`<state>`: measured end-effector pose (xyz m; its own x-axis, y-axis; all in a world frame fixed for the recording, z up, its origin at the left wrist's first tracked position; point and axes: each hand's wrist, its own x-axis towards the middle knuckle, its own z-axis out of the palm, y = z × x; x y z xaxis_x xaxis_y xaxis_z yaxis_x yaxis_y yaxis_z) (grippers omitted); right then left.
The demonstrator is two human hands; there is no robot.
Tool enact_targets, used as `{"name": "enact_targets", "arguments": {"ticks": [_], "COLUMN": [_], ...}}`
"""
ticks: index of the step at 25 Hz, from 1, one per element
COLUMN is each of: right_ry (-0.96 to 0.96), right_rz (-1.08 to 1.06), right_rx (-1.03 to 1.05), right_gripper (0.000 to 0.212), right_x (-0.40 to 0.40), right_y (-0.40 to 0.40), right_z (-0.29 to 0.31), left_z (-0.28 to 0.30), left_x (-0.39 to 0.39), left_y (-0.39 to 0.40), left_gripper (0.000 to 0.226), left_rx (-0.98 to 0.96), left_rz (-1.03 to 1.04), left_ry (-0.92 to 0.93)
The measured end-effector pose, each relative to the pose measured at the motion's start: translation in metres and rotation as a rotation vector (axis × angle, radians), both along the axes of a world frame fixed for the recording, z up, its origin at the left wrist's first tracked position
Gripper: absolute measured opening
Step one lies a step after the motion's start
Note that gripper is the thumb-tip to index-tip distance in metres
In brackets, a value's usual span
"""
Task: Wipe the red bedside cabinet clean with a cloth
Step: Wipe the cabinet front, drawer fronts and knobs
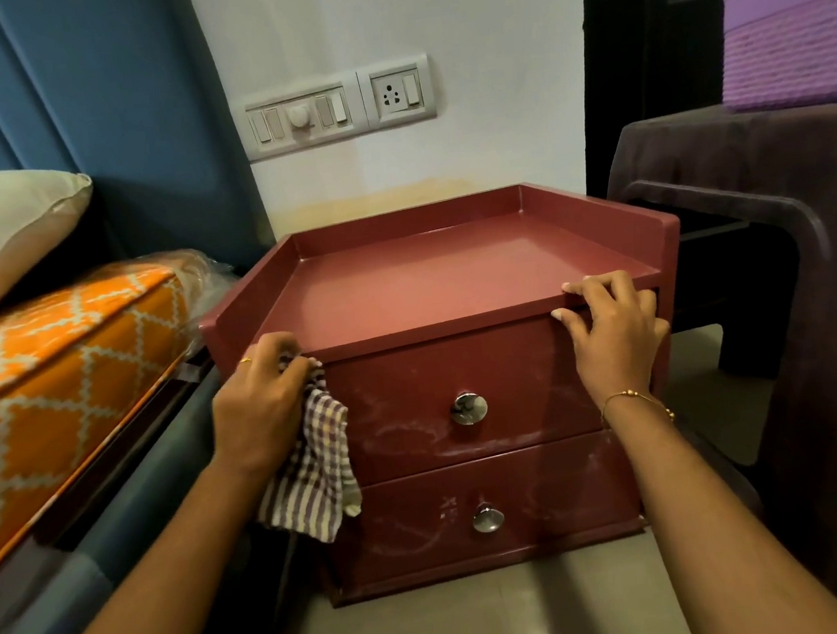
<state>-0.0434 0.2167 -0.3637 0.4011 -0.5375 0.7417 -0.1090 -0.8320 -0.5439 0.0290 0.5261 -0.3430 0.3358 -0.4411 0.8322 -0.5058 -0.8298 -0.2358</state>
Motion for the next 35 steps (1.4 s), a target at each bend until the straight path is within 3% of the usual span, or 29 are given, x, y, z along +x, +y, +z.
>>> {"name": "enact_targets", "arguments": {"ticks": [4, 6, 9, 15, 20, 26, 31, 35], "right_ry": [-0.086, -0.173, -0.129, -0.005, -0.029, -0.101, -0.109, -0.072], "right_rz": [-0.132, -0.039, 0.171, 0.285, 0.324, 0.366, 0.384, 0.420], "right_rx": [0.095, 0.007, -0.218, -0.267, -0.070, 0.141, 0.259, 0.278], "right_gripper": [0.028, 0.021, 0.023, 0.021, 0.016, 0.028, 0.027, 0.026], "right_x": [0.000, 0.004, 0.013, 0.020, 0.022, 0.023, 0.022, 0.018], "right_y": [0.035, 0.061, 0.090, 0.101, 0.104, 0.107, 0.109, 0.108], "right_z": [-0.007, -0.014, -0.025, -0.056, -0.069, -0.069, -0.068, -0.063], "left_z": [-0.008, -0.007, -0.011, -0.026, -0.048, -0.013, -0.053, -0.018], "left_x": [0.001, 0.001, 0.002, 0.010, 0.008, 0.014, 0.006, 0.010], "left_y": [0.025, 0.029, 0.030, 0.032, 0.034, 0.026, 0.030, 0.032], "left_gripper": [0.013, 0.011, 0.012, 0.014, 0.006, 0.014, 0.009, 0.010], "left_rx": [-0.167, -0.200, -0.243, -0.767, -0.559, -0.837, -0.729, -0.787], "left_rz": [0.080, 0.095, 0.129, 0.041, 0.046, -0.029, 0.020, -0.025], "left_ry": [-0.031, -0.023, -0.047, 0.136, 0.176, 0.110, 0.248, 0.156]}}
